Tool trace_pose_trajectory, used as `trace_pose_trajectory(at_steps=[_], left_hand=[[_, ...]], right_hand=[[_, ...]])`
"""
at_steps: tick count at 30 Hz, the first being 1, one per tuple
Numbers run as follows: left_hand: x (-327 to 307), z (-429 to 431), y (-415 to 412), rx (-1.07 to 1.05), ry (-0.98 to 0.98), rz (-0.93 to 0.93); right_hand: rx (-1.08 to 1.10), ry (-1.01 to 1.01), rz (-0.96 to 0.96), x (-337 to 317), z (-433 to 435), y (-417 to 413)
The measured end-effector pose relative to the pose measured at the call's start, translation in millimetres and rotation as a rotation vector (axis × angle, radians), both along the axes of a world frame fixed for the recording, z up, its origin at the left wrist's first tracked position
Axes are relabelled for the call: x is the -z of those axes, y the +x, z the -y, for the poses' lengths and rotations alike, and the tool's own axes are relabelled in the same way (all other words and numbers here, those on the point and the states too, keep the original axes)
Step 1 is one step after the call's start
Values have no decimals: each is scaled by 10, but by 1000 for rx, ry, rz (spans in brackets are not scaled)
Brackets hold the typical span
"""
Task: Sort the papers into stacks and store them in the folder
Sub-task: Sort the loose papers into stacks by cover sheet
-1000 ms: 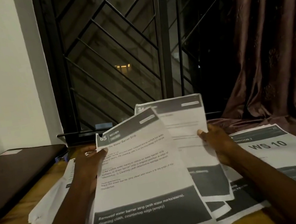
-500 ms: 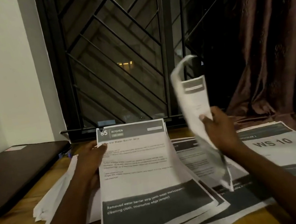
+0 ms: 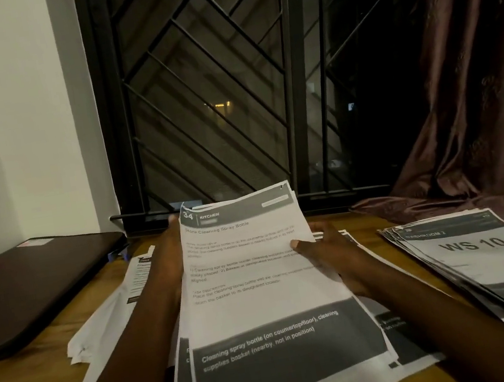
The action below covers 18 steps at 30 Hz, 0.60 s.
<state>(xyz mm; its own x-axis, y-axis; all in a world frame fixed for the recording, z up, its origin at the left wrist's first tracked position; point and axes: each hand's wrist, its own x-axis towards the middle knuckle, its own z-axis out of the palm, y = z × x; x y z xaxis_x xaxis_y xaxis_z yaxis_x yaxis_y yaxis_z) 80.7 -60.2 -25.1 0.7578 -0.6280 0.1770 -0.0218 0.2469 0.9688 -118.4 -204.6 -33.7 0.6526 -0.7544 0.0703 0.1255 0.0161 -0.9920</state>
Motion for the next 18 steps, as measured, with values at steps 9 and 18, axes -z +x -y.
trace_pose_trajectory(at_steps=[9, 18], left_hand=[[-239, 18, -379, 372, -264, -431], [-17, 314, -726, 165, -82, -161]], right_hand=[[108, -162, -21, -516, 358, -412], [154, -415, -492, -311, 1175, -898]])
